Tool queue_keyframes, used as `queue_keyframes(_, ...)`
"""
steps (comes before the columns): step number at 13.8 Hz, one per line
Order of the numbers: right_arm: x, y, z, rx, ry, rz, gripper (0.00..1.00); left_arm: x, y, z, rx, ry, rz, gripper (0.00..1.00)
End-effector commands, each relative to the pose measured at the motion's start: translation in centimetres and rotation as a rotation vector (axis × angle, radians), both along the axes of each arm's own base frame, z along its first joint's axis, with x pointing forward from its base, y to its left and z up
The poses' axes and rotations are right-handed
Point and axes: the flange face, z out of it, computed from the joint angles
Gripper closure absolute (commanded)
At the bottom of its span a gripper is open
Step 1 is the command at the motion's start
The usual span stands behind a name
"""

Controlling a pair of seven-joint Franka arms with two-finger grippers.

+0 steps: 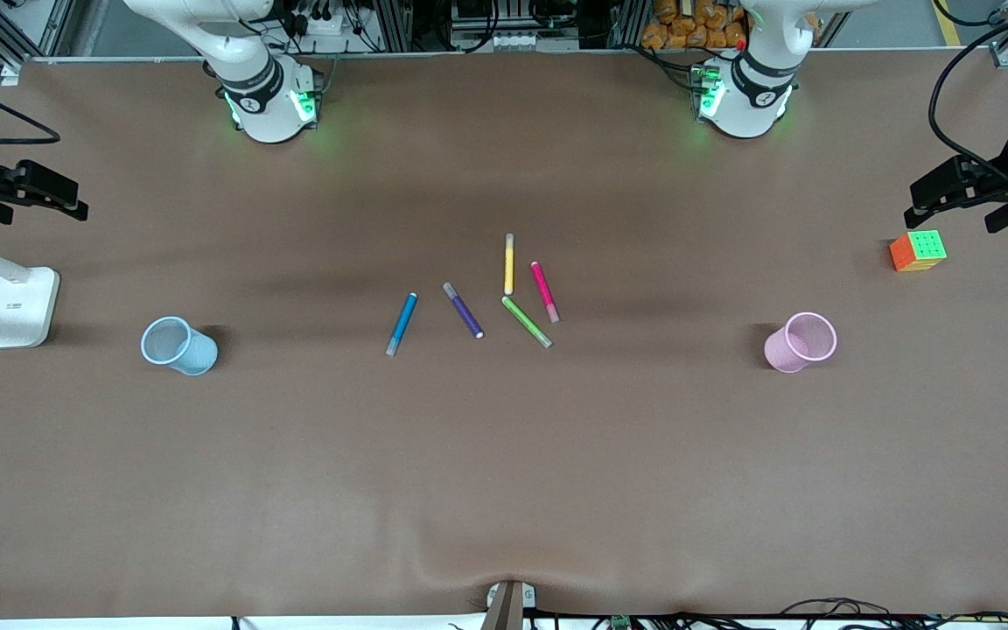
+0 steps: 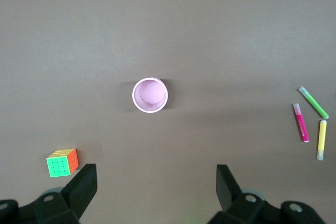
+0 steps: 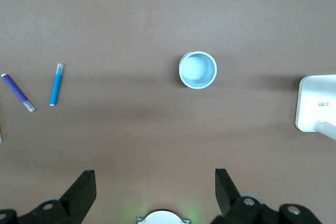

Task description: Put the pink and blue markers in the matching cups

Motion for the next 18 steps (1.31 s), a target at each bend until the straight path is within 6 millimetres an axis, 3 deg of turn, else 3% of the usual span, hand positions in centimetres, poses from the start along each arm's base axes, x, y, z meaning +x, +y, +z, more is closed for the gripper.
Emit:
queue_keyframes(1, -0.3, 0.0, 0.1, 0.001, 0.007, -0.005, 0.00, 0.3, 0.2, 0.5, 0.013, -0.008, -0.006, 0.00)
queue_keyframes(8, -0.2, 0.0, 0.1, 0.001, 0.005, -0.005, 0.00, 0.7, 0.3, -0.6, 0.000, 0.016, -0.011, 0.00)
queue_keyframes(11, -0.3, 0.0, 0.1, 0.001, 0.007, -0.005, 0.00, 1.1, -0.5, -1.8, 0.001, 0.046, -0.016, 0.00)
queue_keyframes(14, -0.2, 0.2, 0.1, 0.001, 0.005, -0.001, 0.00, 1.9, -1.5, -3.7, -0.001, 0.082, -0.034, 0.00)
queue_keyframes(18, -0.2, 0.4, 0.0, 0.001, 0.007, 0.001, 0.00, 2.6, -4.5, -5.8, -0.005, 0.118, -0.068, 0.00)
